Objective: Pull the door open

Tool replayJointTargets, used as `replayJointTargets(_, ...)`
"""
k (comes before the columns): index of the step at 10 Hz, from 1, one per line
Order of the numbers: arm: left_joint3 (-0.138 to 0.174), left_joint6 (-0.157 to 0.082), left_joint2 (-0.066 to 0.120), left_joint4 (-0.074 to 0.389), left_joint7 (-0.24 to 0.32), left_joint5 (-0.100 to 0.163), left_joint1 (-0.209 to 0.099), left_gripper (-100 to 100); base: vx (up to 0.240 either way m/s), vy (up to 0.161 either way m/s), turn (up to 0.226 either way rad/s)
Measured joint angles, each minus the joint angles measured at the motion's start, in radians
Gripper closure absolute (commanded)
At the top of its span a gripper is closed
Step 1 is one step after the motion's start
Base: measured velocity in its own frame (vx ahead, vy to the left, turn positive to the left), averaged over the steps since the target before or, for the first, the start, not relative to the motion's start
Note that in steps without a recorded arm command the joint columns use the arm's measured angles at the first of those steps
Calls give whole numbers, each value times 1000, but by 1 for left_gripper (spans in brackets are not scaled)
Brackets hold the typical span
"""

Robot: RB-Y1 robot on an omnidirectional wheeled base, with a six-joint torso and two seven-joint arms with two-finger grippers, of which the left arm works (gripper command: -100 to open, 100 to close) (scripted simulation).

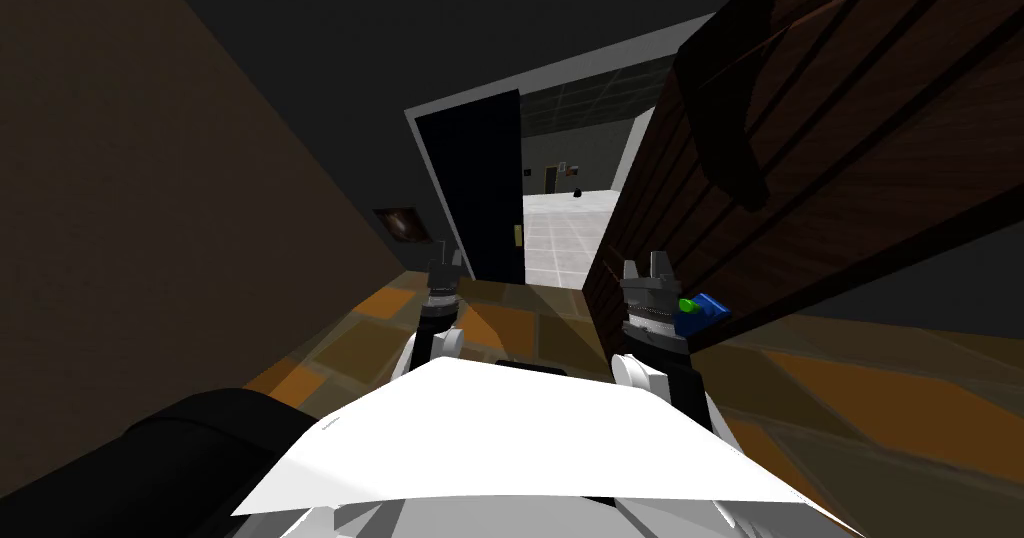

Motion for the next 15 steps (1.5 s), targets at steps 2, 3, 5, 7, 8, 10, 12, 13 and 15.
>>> replayJointTargets(2, 3, 0, 7, 40, -2, 5, -22, -100, 106, -16, 8)
replayJointTargets(3, 2, 3, 11, 59, -4, 6, -34, -100, 112, 8, -1)
replayJointTargets(5, 7, 0, 18, 111, -6, 13, -64, -100, 106, -12, -6)
replayJointTargets(7, 12, 5, 24, 160, -9, 18, -97, -100, 80, -14, -3)
replayJointTargets(8, 11, 0, 25, 188, -12, 19, -108, -100, 72, -11, -6)
replayJointTargets(10, 14, 1, 33, 234, -14, 26, -132, -100, 83, 6, -4)
replayJointTargets(12, 19, 2, 39, 294, -17, 33, -169, -100, 98, -7, -6)
replayJointTargets(13, 22, 4, 44, 325, -18, 37, -190, -100, 100, -17, -4)
replayJointTargets(15, 24, 4, 45, 388, -24, 43, -225, -100, 98, 0, -4)
